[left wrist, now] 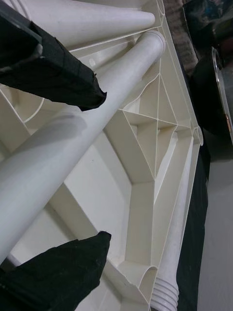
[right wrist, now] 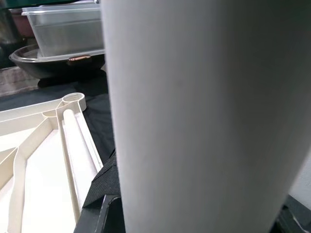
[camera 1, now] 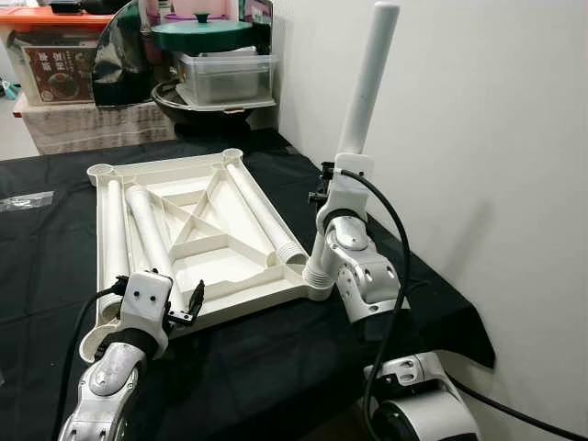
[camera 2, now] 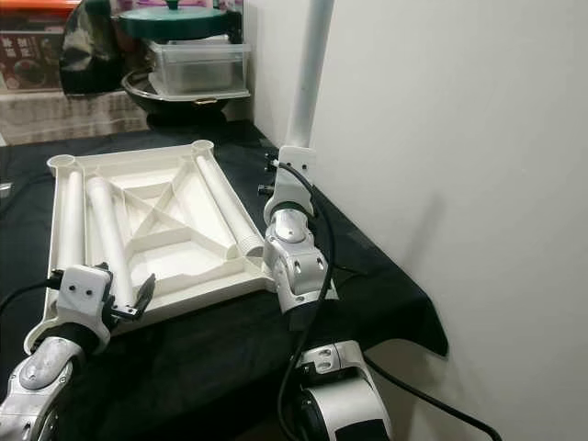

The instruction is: Building children table

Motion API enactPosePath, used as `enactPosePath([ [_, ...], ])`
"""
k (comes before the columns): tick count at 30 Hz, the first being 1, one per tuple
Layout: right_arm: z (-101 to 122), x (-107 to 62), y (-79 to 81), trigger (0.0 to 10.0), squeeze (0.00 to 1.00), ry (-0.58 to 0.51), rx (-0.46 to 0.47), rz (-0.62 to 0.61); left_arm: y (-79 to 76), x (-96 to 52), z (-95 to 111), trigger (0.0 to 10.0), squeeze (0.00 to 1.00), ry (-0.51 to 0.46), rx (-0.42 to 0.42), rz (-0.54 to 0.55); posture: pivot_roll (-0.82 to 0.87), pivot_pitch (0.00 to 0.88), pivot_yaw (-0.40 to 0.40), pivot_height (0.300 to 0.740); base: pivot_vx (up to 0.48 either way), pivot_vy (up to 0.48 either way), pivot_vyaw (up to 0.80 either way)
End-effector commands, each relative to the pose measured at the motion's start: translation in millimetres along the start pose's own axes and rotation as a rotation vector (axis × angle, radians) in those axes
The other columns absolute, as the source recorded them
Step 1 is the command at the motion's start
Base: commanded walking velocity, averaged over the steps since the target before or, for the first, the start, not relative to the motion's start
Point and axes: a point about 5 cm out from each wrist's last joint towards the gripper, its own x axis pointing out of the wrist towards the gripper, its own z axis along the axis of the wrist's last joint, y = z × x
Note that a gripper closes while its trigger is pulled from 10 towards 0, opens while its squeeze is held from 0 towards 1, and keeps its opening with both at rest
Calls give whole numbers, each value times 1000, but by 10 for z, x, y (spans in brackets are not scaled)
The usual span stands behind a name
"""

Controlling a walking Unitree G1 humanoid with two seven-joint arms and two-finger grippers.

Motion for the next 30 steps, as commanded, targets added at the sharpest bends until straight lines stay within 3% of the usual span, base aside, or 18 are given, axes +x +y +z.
enactPosePath([
  [1,-307,-44,-30,10000,478,153,-3,-18,10,10,-28,10000,0,12,2,11,67,0,-102,740,0,0,0],
  [2,-271,-52,-31,10000,1000,136,9,-16,12,9,-28,10000,0,12,2,11,64,0,-100,740,0,0,0],
  [8,-133,-81,-29,10000,1000,90,7,-5,13,6,-31,10000,0,14,2,9,64,0,-98,740,0,0,0],
  [9,-75,-99,-24,10000,831,68,13,8,13,6,-31,10000,0,14,2,8,64,0,-98,740,0,0,0],
  [11,13,-122,-32,10000,773,32,31,28,18,5,-32,10000,0,14,2,8,65,0,-97,740,0,0,0],
  [16,223,-150,-130,10000,788,-34,39,83,29,1,-35,10000,0,15,3,9,57,0,-92,740,0,0,0],
  [17,292,-144,-196,10000,1000,-61,38,106,29,-1,-38,10000,0,16,3,9,53,0,-89,740,0,0,0],
  [22,413,-111,-358,10000,1000,-107,18,138,24,0,-43,10000,0,18,3,6,51,0,-88,740,0,0,0],
  [28,534,35,-543,10000,1000,-66,-32,520,4,29,-38,10000,0,14,-2,0,45,0,-87,740,0,0,0],
  [30,540,53,-585,10000,961,-52,-36,554,7,28,-38,10000,0,14,-1,0,45,0,-87,740,0,0,0],
])
